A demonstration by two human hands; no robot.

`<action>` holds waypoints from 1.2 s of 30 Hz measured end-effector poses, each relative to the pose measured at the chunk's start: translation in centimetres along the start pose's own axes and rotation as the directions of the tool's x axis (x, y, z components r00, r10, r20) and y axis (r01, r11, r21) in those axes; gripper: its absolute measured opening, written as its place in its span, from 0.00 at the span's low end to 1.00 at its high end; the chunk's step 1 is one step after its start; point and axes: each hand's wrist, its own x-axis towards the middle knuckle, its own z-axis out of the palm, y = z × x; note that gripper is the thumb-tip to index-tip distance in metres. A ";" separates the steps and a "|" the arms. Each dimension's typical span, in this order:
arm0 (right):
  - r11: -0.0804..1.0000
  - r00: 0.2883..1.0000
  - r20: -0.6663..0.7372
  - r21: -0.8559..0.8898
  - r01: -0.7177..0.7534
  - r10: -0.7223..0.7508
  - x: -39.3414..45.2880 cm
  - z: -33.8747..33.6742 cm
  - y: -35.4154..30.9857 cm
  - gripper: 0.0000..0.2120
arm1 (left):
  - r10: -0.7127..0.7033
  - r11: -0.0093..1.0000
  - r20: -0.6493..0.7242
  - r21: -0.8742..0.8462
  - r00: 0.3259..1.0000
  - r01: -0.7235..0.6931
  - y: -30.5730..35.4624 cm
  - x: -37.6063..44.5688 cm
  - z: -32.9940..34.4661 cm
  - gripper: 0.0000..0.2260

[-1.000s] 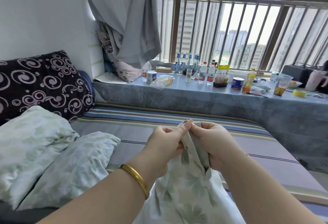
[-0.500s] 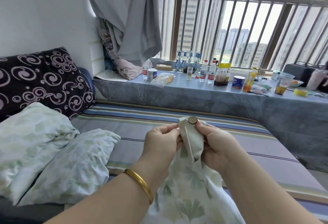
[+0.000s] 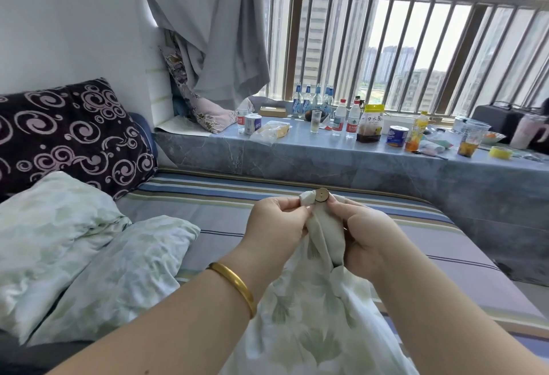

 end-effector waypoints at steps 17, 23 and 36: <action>0.683 0.869 0.042 -0.601 0.416 -0.492 -0.9 0.6 0.4 0.10 | -0.290 0.877 0.042 -0.388 0.956 0.283 1.9 0.1 -1.3 0.04; 0.677 0.904 0.052 -0.645 0.354 -0.424 -1.6 0.9 0.0 0.09 | -0.090 0.951 0.215 -0.271 0.972 0.148 1.4 -1.2 -0.6 0.07; 1.000 0.985 -0.169 0.008 0.020 -0.018 -1.3 0.3 -1.1 0.10 | -0.130 0.956 0.015 0.266 0.991 0.121 3.2 -0.1 -3.1 0.09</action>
